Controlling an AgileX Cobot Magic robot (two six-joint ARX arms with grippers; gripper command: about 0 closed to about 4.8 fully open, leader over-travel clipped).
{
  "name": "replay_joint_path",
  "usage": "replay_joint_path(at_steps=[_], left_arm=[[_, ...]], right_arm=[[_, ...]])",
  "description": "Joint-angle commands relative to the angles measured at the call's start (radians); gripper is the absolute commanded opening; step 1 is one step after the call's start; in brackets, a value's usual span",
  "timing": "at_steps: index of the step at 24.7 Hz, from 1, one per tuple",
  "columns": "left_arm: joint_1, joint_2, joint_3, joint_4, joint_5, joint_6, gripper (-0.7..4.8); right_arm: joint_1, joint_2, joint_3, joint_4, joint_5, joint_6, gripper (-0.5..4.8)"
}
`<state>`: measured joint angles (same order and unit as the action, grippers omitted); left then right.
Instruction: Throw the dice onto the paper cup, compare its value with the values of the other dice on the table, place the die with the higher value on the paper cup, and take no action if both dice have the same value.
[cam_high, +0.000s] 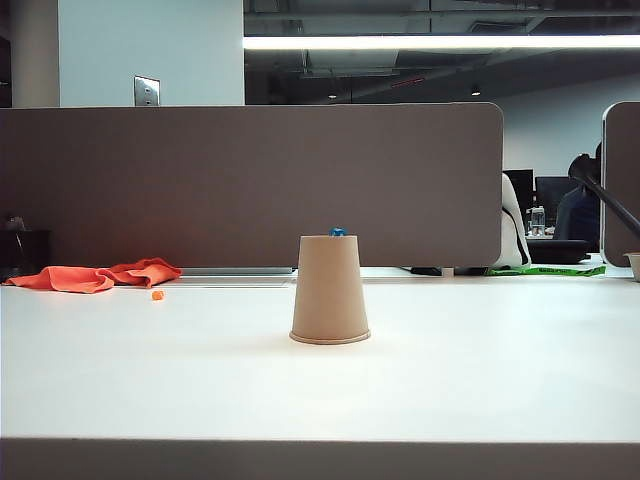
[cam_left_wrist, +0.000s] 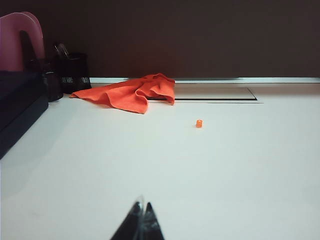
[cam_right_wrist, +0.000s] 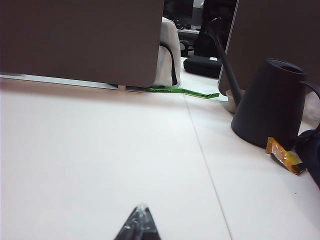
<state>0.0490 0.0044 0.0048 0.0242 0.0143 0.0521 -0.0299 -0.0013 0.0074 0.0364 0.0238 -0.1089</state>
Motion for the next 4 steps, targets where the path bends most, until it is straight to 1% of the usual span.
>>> replay_joint_path(at_steps=[1,4], left_arm=[[0.0,0.001,0.003,0.007,-0.003,0.0,-0.05],[0.0,0.001,0.003,0.007,-0.003,0.0,-0.05]], right_arm=[[0.0,-0.001,-0.001,0.013,0.0,0.003,-0.01],[0.001,-0.001,-0.001,0.013,0.0,0.003,-0.01]])
